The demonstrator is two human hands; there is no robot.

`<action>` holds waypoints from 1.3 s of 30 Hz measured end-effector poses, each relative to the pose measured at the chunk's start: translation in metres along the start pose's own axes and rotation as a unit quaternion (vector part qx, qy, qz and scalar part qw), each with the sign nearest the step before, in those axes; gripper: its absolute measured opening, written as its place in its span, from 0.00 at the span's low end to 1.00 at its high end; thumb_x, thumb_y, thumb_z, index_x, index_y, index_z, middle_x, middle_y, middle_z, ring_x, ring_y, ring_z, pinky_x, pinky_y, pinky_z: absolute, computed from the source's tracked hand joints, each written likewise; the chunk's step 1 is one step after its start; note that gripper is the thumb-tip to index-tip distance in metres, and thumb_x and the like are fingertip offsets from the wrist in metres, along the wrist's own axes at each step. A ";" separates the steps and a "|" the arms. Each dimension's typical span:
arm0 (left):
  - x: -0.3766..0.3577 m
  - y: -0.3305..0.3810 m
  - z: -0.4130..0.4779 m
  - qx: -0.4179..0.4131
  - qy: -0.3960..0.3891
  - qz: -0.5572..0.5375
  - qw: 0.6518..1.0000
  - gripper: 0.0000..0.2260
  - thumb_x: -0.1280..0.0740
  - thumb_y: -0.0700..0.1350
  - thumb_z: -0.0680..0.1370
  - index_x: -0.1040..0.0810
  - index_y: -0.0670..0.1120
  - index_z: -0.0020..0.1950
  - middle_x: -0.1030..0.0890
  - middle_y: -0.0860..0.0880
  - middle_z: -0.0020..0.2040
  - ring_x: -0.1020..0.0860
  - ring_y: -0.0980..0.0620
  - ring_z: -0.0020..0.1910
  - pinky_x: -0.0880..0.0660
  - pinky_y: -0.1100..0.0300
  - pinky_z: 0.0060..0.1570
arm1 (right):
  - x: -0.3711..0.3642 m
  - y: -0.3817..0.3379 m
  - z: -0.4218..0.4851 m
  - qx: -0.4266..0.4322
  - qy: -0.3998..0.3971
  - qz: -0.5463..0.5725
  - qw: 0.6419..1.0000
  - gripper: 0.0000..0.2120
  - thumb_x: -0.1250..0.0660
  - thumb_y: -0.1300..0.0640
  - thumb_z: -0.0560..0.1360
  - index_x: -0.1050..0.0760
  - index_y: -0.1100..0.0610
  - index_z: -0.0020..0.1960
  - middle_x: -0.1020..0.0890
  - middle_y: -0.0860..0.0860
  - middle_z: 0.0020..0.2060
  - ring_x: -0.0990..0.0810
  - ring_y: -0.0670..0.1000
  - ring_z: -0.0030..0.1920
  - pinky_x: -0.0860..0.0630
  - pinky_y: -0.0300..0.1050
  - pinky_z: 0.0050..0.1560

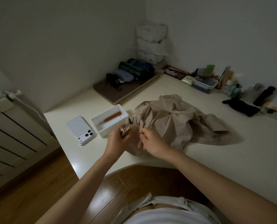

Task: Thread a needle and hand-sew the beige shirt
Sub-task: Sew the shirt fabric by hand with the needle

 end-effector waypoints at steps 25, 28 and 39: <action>-0.011 0.016 -0.007 0.025 -0.035 -0.101 0.994 0.04 0.32 0.40 0.76 0.18 0.46 0.43 0.17 0.52 0.37 0.19 0.57 0.39 0.23 0.63 0.41 | 0.018 0.001 -0.006 0.088 0.058 -0.055 0.993 0.09 0.43 0.55 0.82 0.27 0.56 0.47 0.24 0.47 0.32 0.25 0.42 0.33 0.31 0.33 0.38; -0.010 0.013 -0.005 0.032 -0.040 -0.085 0.995 0.03 0.31 0.40 0.76 0.18 0.43 0.44 0.18 0.52 0.35 0.21 0.61 0.35 0.26 0.68 0.36 | 0.030 -0.001 -0.007 0.106 0.122 -0.044 0.986 0.09 0.42 0.53 0.81 0.28 0.55 0.58 0.24 0.46 0.47 0.24 0.43 0.46 0.26 0.33 0.46; -0.008 0.006 -0.009 0.014 -0.094 0.021 0.995 0.03 0.30 0.41 0.75 0.18 0.47 0.43 0.18 0.42 0.36 0.22 0.49 0.36 0.24 0.46 0.41 | 0.025 -0.015 0.002 0.106 0.078 0.093 0.987 0.08 0.37 0.57 0.79 0.20 0.59 0.50 0.19 0.45 0.39 0.22 0.37 0.40 0.27 0.27 0.40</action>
Point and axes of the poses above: each hand's wrist, its own z-axis towards the middle knuckle, its own x-axis out of the back of the hand, y = z × x, the point moved 7 cm from there along z, towards the middle knuckle
